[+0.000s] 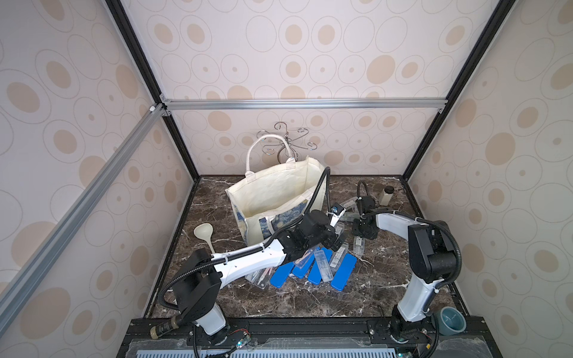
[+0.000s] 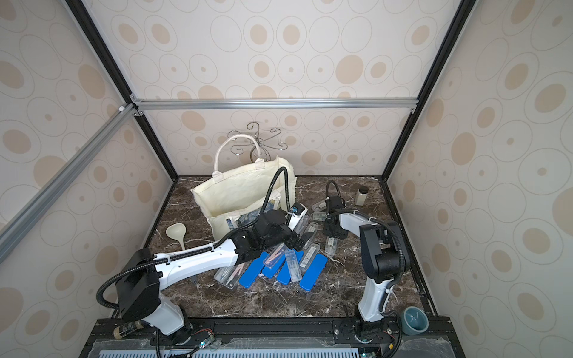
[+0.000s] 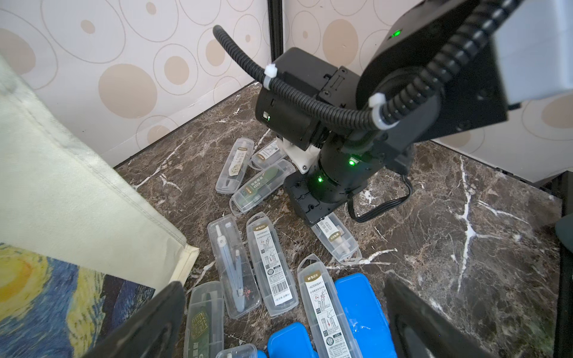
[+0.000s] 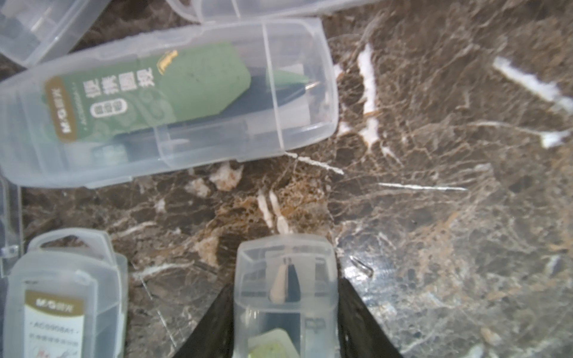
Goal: Put the compass set into the canvas bag
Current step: Pick up the compass set at the center of the board.
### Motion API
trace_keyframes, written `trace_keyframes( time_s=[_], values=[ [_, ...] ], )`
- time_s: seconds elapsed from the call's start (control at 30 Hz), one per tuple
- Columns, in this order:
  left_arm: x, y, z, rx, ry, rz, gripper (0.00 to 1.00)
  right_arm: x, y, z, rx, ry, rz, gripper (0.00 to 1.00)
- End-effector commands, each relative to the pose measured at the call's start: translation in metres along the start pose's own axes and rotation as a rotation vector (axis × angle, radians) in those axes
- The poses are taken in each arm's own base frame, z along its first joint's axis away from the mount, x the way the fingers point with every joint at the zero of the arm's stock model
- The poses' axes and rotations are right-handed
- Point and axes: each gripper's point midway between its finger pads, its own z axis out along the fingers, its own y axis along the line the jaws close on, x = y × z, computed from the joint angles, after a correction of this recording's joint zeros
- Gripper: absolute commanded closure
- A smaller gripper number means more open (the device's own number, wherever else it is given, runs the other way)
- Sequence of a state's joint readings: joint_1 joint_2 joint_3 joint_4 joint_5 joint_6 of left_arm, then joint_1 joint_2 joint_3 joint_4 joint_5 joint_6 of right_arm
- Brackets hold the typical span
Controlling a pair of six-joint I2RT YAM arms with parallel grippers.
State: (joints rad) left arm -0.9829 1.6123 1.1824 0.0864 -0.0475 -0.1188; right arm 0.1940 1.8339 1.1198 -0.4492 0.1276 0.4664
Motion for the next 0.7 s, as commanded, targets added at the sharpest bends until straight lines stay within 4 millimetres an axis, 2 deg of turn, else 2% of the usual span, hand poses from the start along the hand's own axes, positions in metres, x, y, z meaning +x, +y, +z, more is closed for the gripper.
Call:
trace_keyframes(
  time_s=[0.0, 0.2, 0.37, 0.67],
  values=[
    [-0.004, -0.006, 0.002, 0.014, -0.020, -0.020, 0.00, -0.004, 0.003, -0.011, -0.030, -0.011, 0.016, 0.55],
    [-0.004, -0.007, 0.003, 0.023, -0.030, -0.035, 0.00, -0.020, 0.018, -0.037, -0.138, -0.111, 0.009, 0.55],
    [-0.005, -0.008, 0.004, 0.032, -0.038, -0.049, 0.00, -0.033, 0.027, -0.070, -0.217, -0.197, -0.007, 0.55],
    [-0.007, -0.014, 0.010, 0.065, -0.073, -0.129, 0.00, -0.051, 0.037, -0.150, -0.370, -0.366, -0.019, 0.55]
  ],
)
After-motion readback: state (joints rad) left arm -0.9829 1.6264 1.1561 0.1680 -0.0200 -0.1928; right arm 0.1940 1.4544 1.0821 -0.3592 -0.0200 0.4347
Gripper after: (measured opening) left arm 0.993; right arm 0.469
